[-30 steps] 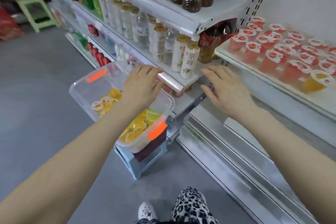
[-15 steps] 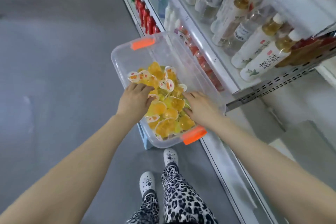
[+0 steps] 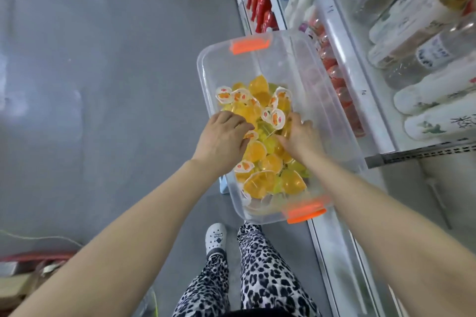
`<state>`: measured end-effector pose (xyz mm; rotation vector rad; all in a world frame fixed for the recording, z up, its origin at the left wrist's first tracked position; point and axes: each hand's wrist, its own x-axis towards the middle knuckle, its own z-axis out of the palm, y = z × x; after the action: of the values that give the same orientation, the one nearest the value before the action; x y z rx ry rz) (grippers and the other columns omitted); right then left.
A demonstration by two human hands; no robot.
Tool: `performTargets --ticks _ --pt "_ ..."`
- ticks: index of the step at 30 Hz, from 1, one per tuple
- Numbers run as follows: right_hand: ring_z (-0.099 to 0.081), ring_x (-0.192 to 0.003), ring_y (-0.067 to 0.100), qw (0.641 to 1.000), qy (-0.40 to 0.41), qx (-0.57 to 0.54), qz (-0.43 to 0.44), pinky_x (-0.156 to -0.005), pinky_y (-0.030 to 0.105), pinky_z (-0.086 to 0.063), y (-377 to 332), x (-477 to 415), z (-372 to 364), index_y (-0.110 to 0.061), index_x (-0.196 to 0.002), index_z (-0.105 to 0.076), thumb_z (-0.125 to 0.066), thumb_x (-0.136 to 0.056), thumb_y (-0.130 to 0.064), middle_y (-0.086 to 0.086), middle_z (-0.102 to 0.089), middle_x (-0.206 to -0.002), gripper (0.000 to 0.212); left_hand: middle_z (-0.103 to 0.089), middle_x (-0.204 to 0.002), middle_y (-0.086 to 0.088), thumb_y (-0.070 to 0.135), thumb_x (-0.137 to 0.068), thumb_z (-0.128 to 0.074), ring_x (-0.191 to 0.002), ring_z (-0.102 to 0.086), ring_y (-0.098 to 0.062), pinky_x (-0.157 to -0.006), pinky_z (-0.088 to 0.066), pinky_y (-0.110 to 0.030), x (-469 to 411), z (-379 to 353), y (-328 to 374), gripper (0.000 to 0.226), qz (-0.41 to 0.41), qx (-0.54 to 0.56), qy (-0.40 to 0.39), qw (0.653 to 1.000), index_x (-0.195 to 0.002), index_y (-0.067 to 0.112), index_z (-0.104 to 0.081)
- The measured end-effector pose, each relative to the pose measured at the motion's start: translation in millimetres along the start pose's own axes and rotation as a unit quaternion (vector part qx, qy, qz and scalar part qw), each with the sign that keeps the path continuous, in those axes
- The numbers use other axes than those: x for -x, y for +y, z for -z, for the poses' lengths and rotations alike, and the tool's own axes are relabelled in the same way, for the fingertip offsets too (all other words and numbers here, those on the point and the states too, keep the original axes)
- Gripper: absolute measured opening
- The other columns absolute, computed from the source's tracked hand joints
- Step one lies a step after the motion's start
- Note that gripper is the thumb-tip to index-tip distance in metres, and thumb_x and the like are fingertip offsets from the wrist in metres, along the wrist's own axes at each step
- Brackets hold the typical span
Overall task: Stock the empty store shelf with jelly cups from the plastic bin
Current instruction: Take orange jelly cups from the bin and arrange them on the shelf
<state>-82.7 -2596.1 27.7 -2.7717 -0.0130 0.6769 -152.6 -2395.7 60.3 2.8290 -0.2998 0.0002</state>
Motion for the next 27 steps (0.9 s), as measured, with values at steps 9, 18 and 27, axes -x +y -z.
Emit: performTargets --ticks 9,18,27 --pt "-0.054 -0.094 0.034 0.990 0.067 0.049 0.110 -0.077 0.042 -0.048 29.9 39.0 19.3 -0.015 -0.135 -0.039 -0.068 -0.074 -0.023 0.015 -0.054 -0.107 0.068 -0.051 -0.133 -0.004 0.037 -0.094 -0.057 -0.120 -0.046 -0.028 -0.096 -0.046 -0.040 -63.1 -17.0 16.1 0.046 -0.026 -0.063 -0.111 0.992 -0.137 0.022 -0.047" --pt "-0.054 -0.092 0.030 0.968 0.088 0.184 0.145 -0.081 0.041 -0.045 59.3 56.5 13.2 -0.013 -0.114 -0.049 -0.052 -0.077 -0.018 0.009 -0.057 -0.098 0.038 -0.051 -0.133 -0.005 0.053 -0.084 -0.063 -0.123 -0.039 -0.031 -0.098 -0.038 -0.040 -128.2 -77.9 52.1 0.060 -0.039 -0.169 -0.149 0.973 -0.130 0.017 -0.054" --pt "-0.058 -0.083 0.034 0.966 0.119 0.156 0.166 -0.073 0.041 -0.046 57.2 62.4 17.6 -0.008 -0.109 -0.056 -0.054 -0.076 -0.022 0.012 -0.061 -0.093 0.036 -0.052 -0.125 -0.013 0.041 -0.085 -0.066 -0.115 -0.050 -0.034 -0.092 -0.044 -0.040 -114.9 -62.6 49.7 0.054 -0.006 -0.127 -0.157 0.979 -0.131 0.025 -0.046"
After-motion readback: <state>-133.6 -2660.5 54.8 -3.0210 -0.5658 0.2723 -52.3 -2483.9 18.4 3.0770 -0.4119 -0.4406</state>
